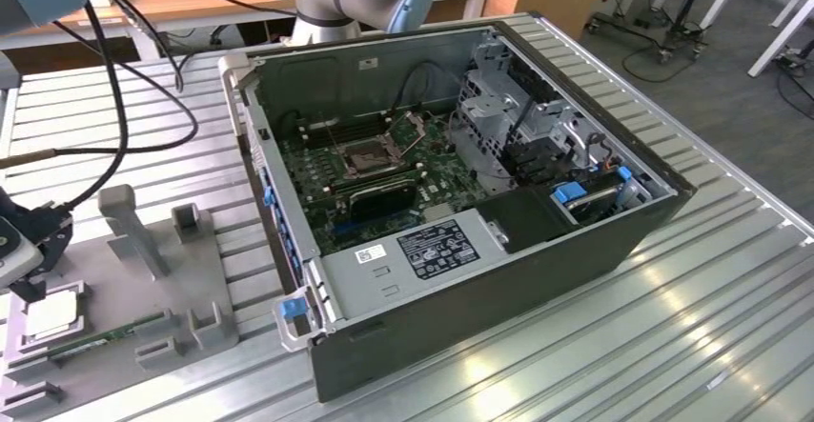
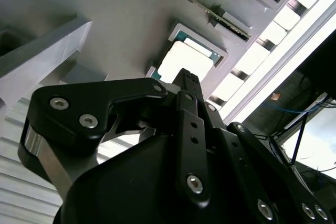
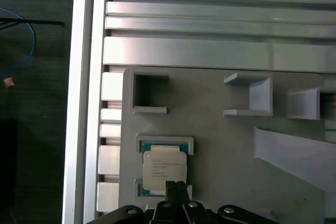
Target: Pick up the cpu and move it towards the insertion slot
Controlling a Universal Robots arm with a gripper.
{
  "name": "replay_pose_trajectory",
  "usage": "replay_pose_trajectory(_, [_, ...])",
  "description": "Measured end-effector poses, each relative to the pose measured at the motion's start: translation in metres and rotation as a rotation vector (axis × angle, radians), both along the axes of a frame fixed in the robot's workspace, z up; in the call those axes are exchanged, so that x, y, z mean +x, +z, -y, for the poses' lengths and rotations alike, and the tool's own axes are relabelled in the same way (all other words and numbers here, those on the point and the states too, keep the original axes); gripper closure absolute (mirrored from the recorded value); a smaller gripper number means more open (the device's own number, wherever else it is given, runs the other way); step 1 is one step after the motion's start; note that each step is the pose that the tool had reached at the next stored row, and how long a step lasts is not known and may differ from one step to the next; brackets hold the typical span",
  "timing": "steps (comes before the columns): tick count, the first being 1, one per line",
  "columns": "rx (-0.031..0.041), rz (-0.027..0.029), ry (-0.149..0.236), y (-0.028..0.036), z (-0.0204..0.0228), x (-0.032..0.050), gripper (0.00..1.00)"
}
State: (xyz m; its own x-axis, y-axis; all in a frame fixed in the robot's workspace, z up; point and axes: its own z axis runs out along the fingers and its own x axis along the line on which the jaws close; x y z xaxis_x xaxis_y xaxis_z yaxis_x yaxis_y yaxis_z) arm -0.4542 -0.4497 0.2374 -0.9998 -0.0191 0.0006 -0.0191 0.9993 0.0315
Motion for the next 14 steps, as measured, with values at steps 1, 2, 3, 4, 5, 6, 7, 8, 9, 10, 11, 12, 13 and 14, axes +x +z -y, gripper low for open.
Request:
replay_pose_trajectory(1, [0.0, 0.0, 0.0, -0.0003, 0.0005, -0.0004, 0.89])
replay_pose_trajectory(2, [0.0, 0.0, 0.0, -0.001, 0.0008, -0.0008, 0.89])
replay_pose_trajectory(3, [0.0, 0.0001, 0.0, -0.0021, 0.0009, -0.0012, 0.89])
replay_pose_trajectory(4, [-0.0005, 0.0002, 0.0, -0.0031, 0.0009, -0.0017, 0.89])
replay_pose_trajectory(5, [-0.0012, 0.0, 0.0, -0.0039, 0.0009, -0.0024, 0.89])
replay_pose_trajectory(6, [-0.0014, 0.0, 0.0, -0.0045, 0.0009, -0.0033, 0.89])
replay_pose_trajectory(7, [-0.0017, -0.0001, 0.0, -0.0054, 0.0009, -0.0042, 0.89])
replay_pose_trajectory(8, [-0.0022, 0.0, 0.0, -0.0067, 0.0009, -0.0048, 0.89])
replay_pose_trajectory(9, [-0.0024, 0.0001, 0.0, -0.0082, 0.0009, -0.0054, 0.89])
replay_pose_trajectory(10, [-0.0028, 0.0001, 0.0, -0.0096, 0.0009, -0.006, 0.89])
replay_pose_trajectory(11, [-0.0034, 0.0001, 0.0, -0.0109, 0.0009, -0.0064, 0.89])
replay_pose_trajectory(12, [-0.0042, 0.0001, 0.0, -0.0119, 0.0009, -0.0067, 0.89])
replay_pose_trajectory(13, [-0.0054, 0.0001, 0.0, -0.0127, 0.0009, -0.0068, 0.89])
replay_pose_trajectory(14, [-0.0063, -0.0001, 0.0, -0.0134, 0.001, -0.0068, 0.89])
